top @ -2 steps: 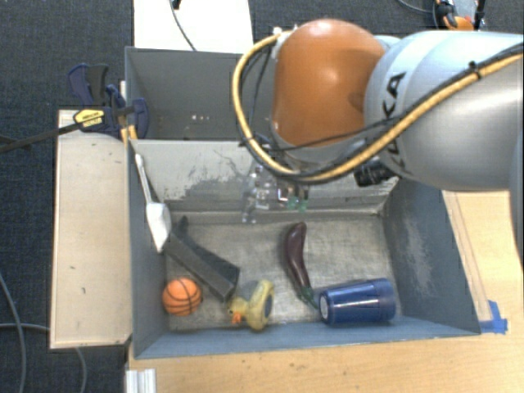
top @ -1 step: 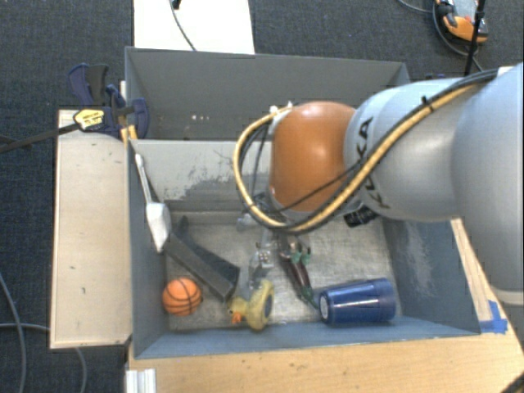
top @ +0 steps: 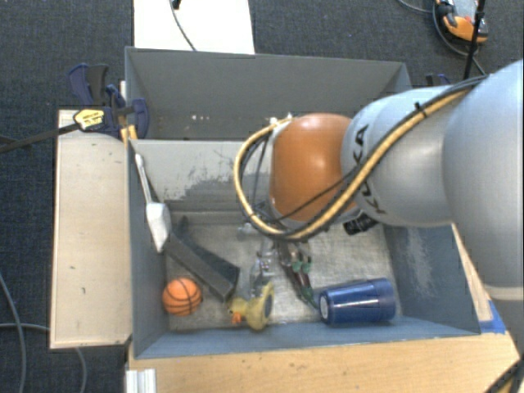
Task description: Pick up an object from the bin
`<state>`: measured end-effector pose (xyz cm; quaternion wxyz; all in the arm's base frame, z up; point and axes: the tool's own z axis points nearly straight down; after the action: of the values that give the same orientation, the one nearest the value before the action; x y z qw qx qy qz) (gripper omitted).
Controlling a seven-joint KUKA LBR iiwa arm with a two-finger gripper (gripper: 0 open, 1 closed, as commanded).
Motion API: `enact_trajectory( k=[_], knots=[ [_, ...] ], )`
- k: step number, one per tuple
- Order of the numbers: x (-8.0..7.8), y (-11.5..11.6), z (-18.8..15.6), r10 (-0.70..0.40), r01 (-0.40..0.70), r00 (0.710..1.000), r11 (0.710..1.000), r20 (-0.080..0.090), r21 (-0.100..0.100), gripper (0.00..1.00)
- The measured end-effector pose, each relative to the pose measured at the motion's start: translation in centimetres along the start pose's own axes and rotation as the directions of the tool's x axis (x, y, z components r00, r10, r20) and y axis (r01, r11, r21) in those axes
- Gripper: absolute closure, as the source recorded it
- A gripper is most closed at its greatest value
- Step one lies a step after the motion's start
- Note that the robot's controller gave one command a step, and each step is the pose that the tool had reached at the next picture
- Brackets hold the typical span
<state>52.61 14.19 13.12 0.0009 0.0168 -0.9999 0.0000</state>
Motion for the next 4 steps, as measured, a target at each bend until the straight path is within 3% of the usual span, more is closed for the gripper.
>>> enact_trajectory(
  k=[1, 2, 4],
  knots=[
    [0.7, 2.2, 4.8, 0.106, -0.106, 0.994, 0.994, -0.016, 0.015, 1.00],
    [0.7, 2.2, 4.8, 0.108, -0.107, 0.994, 0.994, -0.016, 0.015, 1.00],
    [1.1, 2.6, -1.6, 0.097, -0.097, 0.995, 0.995, 0.009, -0.003, 1.00]
  ],
)
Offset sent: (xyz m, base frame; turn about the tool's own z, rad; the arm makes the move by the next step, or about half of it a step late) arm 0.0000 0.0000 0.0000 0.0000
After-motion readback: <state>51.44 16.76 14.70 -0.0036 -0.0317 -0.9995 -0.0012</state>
